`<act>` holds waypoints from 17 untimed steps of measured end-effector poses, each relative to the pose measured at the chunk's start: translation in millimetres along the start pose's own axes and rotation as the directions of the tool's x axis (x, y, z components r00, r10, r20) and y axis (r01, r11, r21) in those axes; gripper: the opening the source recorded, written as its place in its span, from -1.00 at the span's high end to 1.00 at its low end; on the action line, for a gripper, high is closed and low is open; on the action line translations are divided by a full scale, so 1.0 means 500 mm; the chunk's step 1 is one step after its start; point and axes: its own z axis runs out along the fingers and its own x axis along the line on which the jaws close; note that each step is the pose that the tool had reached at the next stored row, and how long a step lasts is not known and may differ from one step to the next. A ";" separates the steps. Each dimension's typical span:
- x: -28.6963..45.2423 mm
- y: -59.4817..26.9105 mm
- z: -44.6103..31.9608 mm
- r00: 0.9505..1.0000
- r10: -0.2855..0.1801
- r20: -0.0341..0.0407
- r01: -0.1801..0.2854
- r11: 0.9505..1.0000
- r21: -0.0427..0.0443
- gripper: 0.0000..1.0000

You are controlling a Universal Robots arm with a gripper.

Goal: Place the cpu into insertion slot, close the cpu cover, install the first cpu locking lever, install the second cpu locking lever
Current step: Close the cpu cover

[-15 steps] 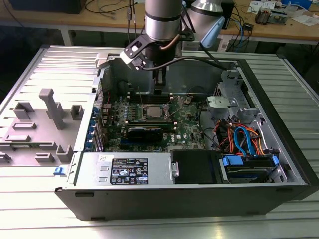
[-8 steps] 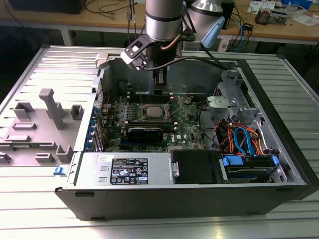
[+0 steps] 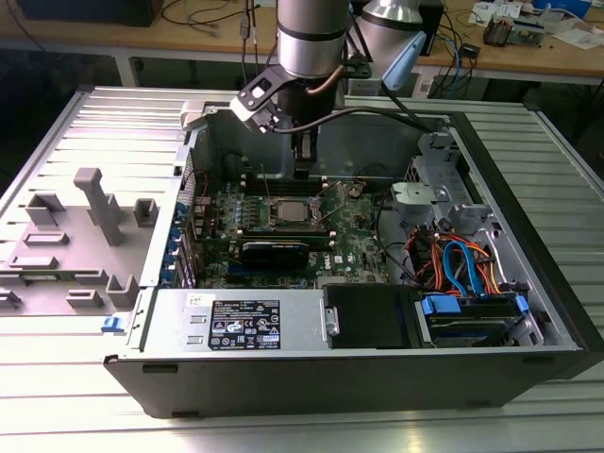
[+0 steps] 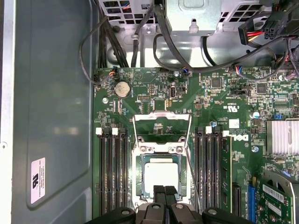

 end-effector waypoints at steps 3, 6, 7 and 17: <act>0.000 0.002 0.000 1.000 0.000 0.000 0.000 1.000 0.000 0.79; 0.000 0.004 0.000 1.000 0.000 0.000 0.000 1.000 0.000 0.79; 0.000 0.004 0.000 1.000 0.000 0.000 0.000 1.000 0.000 0.79; 0.000 0.012 0.000 1.000 0.000 0.000 0.000 1.000 0.000 0.79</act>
